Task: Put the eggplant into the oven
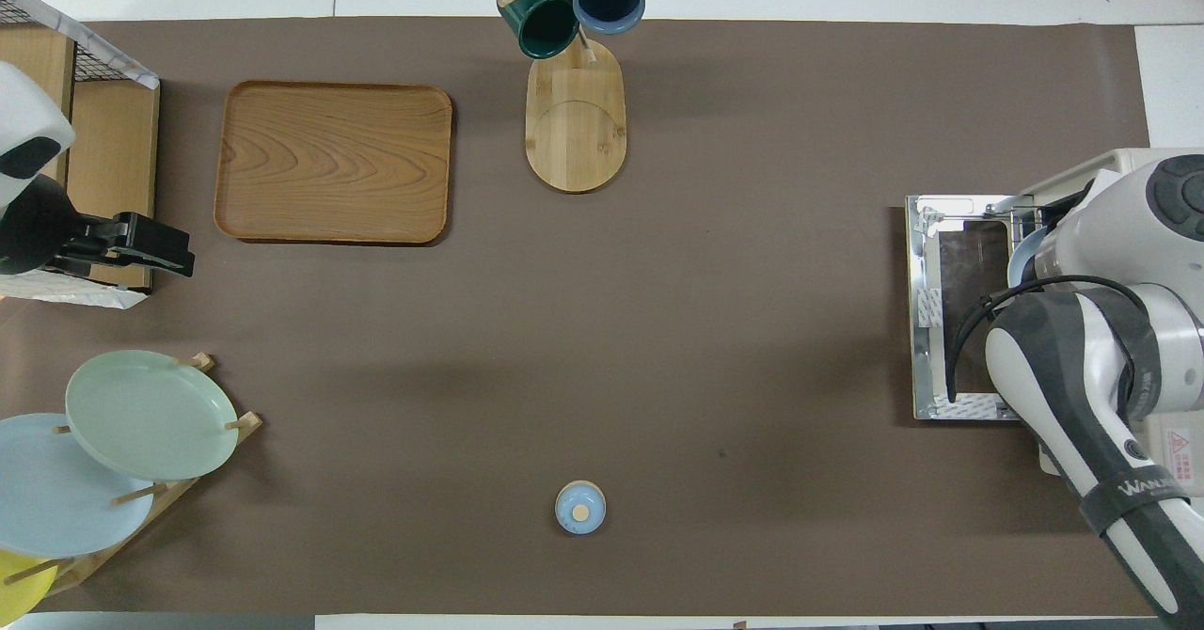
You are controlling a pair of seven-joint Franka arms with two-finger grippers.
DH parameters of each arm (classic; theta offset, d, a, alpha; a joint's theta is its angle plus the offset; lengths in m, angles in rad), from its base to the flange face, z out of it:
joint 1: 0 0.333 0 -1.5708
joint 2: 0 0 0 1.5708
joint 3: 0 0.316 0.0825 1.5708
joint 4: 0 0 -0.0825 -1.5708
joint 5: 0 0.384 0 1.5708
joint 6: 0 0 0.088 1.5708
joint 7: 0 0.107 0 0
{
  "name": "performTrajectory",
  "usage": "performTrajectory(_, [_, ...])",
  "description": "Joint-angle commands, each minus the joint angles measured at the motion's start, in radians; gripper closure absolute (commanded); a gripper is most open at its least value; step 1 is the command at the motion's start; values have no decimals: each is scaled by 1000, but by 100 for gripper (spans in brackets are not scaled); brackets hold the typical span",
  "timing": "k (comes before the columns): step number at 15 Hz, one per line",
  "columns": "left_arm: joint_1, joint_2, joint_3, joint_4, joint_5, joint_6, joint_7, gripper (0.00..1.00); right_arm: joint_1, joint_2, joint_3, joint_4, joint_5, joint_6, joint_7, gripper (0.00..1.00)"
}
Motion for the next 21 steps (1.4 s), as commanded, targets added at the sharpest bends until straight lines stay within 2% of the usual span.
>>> performTrajectory(1, [2,-14,1,-7,19,9,8,0,-18,-27,16,-59,-2,29,24,100])
performTrajectory(2, [2,-14,1,-7,19,9,8,0,-19,-30,16,-68,-2,51,24,100])
performTrajectory(4, [2,-14,1,-7,19,9,8,0,-21,-32,16,-77,-2,62,23,87])
performTrajectory(8, [2,-12,1,-7,19,9,8,0,-33,-32,17,-77,-2,72,17,86])
performTrajectory(13, [2,-14,1,-7,19,9,8,0,-21,-15,23,21,69,-38,0,78])
performTrajectory(15, [2,-14,1,-7,19,9,8,0,19,-13,23,64,116,-75,4,76])
performTrajectory(17, [2,-14,1,-7,19,9,8,0,50,-3,25,81,156,-73,29,81])
performTrajectory(19, [2,-14,2,-7,19,9,8,0,108,-4,23,58,167,-25,130,100])
performTrajectory(21, [2,-14,1,-7,19,9,6,0,134,9,23,13,167,58,191,100])
